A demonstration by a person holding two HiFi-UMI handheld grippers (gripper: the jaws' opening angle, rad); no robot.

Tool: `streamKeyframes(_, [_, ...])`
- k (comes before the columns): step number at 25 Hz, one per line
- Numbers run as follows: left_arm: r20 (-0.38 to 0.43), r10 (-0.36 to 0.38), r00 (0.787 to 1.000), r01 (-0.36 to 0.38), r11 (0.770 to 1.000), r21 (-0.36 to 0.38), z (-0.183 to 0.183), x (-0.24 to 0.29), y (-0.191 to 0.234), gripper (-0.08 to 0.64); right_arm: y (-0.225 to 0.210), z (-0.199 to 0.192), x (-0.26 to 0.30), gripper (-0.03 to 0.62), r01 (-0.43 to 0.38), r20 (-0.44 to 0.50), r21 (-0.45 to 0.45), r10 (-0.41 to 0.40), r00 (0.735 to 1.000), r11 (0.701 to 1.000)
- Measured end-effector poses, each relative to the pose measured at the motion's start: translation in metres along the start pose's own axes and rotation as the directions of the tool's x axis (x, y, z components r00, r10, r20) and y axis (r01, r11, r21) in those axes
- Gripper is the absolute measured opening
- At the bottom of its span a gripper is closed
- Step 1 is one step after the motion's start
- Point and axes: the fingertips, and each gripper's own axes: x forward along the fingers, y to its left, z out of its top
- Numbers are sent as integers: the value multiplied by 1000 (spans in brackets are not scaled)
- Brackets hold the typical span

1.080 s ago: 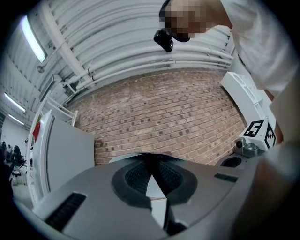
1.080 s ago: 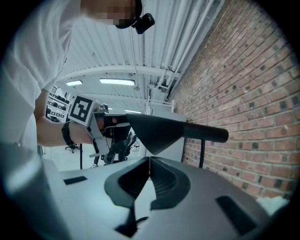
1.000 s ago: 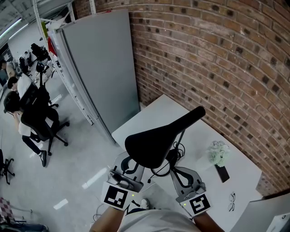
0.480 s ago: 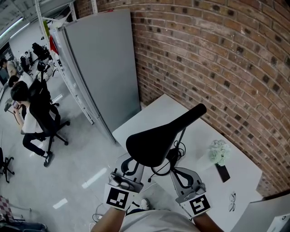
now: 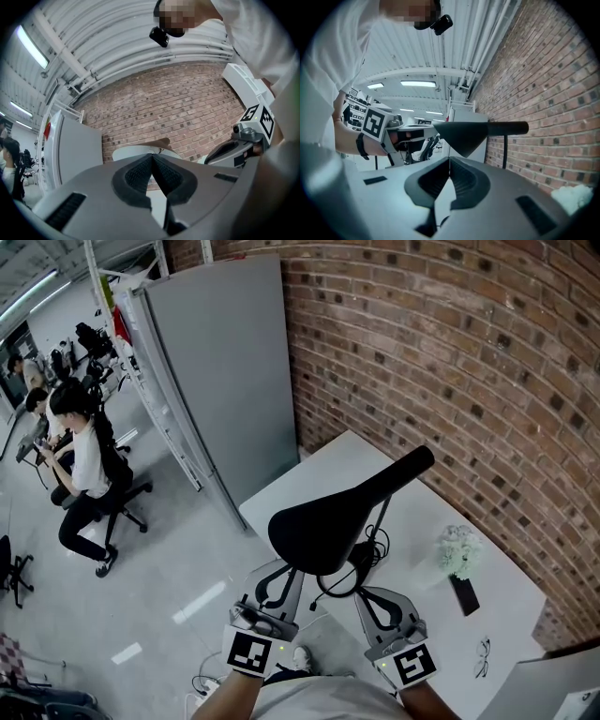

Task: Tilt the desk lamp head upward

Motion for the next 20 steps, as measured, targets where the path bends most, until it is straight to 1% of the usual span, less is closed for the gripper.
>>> streamKeyframes(5, [-27,13,1000,-12,1000,0,-8,-16,-12,6,7,-2,-13,17,3,4,26,-3,1000,1000])
streamKeyframes(9, [-41,23,999,-22,1000,8,-8,-28,-21,6,15,-9,-23,17,-21,-19,6,21,1000,1000])
streamKeyframes(14, [-63,43,997,-43,999,7,-11,-47,-31,6,27,-8,-31,17,-36,4,49,35,999,998])
streamKeyframes(18, [-76,72,994,-73,997,-2,-13,-62,-37,6,38,-10,-38,17,-70,2,33,70,998,997])
streamKeyframes(20, [-79,76,994,-76,997,5,-13,-68,-43,6,41,-12,-45,17,-77,-9,22,78,997,997])
